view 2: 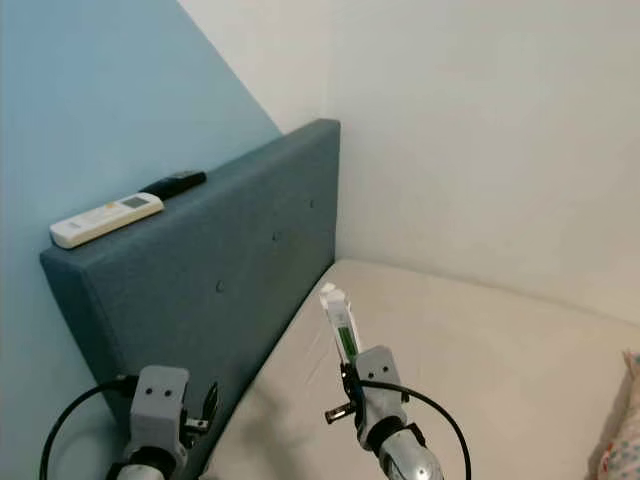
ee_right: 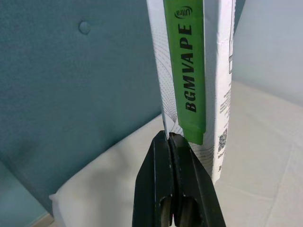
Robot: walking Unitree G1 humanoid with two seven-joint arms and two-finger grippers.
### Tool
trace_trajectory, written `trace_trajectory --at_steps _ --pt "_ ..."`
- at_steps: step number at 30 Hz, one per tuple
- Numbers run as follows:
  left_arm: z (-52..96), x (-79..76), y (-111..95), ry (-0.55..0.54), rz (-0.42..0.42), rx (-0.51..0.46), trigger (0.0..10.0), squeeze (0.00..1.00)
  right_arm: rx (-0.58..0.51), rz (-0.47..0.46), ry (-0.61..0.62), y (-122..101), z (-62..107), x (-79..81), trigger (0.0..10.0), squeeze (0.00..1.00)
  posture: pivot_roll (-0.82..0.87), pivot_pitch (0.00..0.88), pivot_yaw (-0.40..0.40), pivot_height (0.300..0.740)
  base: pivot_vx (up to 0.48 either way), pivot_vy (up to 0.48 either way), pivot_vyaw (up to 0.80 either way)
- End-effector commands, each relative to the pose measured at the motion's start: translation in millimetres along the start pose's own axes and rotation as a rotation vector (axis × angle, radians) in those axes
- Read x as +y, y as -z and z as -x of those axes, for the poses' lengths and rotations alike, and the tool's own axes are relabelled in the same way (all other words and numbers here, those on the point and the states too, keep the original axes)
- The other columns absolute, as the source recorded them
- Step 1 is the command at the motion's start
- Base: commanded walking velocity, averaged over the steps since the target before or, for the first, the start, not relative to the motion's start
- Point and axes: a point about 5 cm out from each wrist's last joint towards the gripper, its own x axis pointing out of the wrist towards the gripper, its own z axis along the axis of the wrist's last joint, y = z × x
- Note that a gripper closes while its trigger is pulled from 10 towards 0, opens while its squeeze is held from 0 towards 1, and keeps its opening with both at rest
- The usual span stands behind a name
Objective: Clean up the room
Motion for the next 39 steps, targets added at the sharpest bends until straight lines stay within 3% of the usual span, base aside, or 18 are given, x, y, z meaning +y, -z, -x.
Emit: trace_trajectory --at_steps 1,6,16,39 --pt "2.8 -2.4 7.2 0.015 -0.005 0.027 10.0 0.00 0.031 -0.019 0.017 6.1 3.6 -0.3 10.0 0.00 0.04 0.107 -0.070 0.740 0.000 0.000 0.00" --pt "2.6 -5.0 10.7 0.034 0.003 0.047 10.0 0.00 0.036 -0.042 0.037 8.6 4.6 -1.5 10.0 0.00 0.04 0.108 -0.071 0.740 0.000 0.000 0.00" --pt "-0.7 -6.7 15.0 0.015 -0.019 0.048 10.0 0.00 0.161 -0.082 0.035 35.5 10.4 1.3 10.0 0.00 0.05 0.087 -0.081 0.740 0.000 0.000 0.00" --pt "4.4 -6.3 25.4 0.031 -0.057 0.073 10.0 0.00 0.236 -0.118 0.035 57.4 19.8 7.4 10.0 0.00 0.07 0.074 -0.087 0.740 0.000 0.000 -0.76"
